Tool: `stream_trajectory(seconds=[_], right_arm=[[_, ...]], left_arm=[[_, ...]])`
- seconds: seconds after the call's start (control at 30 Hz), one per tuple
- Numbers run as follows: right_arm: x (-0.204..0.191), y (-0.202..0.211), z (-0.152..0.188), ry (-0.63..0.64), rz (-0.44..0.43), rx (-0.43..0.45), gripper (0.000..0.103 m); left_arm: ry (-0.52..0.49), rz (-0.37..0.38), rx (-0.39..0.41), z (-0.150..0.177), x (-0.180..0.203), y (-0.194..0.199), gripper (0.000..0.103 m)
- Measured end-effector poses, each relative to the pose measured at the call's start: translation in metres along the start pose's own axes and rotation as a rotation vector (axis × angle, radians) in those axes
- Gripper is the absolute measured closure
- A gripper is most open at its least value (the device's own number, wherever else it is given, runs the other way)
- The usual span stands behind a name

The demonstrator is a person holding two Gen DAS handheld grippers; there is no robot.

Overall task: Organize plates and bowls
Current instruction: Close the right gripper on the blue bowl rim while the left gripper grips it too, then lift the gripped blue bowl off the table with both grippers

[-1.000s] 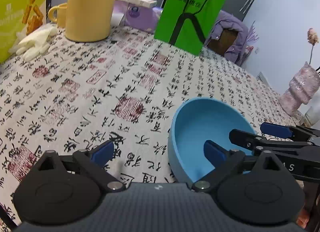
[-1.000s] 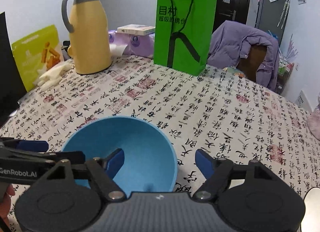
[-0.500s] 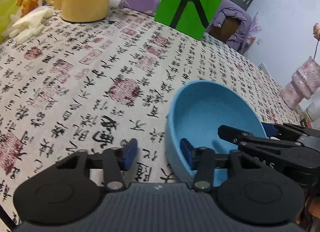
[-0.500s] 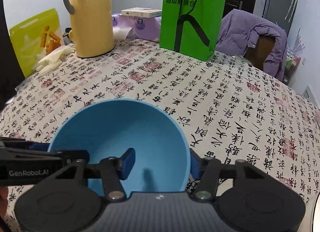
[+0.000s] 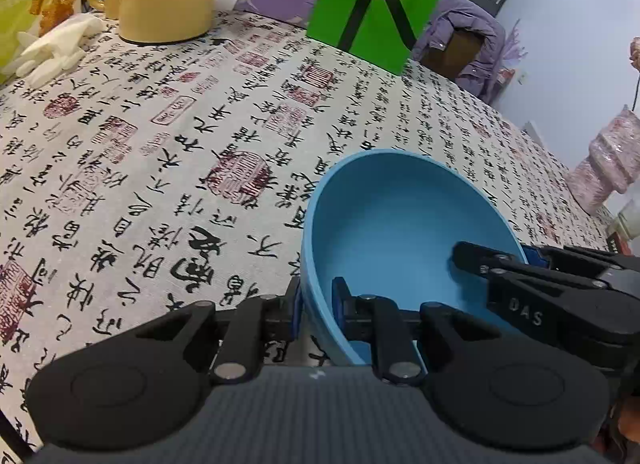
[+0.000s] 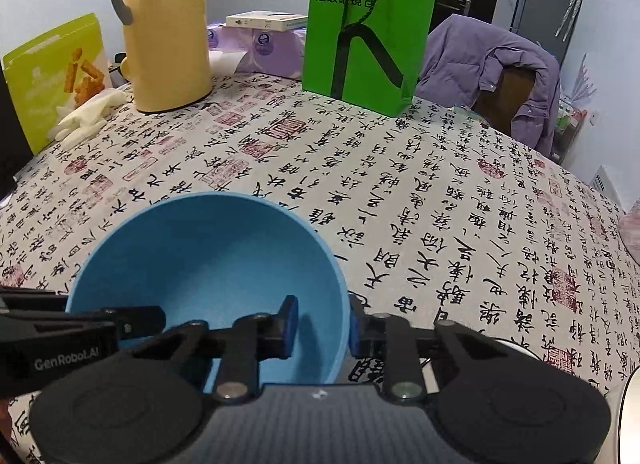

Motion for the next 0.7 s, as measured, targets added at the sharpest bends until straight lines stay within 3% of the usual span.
stream_trajectory(seconds=[0.13, 0.7], right_arm=[[0.0, 0.001, 0.0, 0.001, -0.003, 0.003, 0.089], [-0.009, 0.003, -0.001, -0.026, -0.029, 0.014, 0.089]], left_arm=[[0.015, -0.012, 0.0, -0.001, -0.003, -0.001, 0.087], [0.036, -0.041, 0.007, -0.003, -0.012, 0.003, 0.087]])
Point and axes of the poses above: each gripper's, at about its wrist camera, not at the fingertips, and y roughly against the way its jaws point, x to its right, z to its underside, the point moved 7 cm from there along -y, roughly the way its jaws point, and after that the axes turned 13 degrees about -y, right-handed, at the moved point
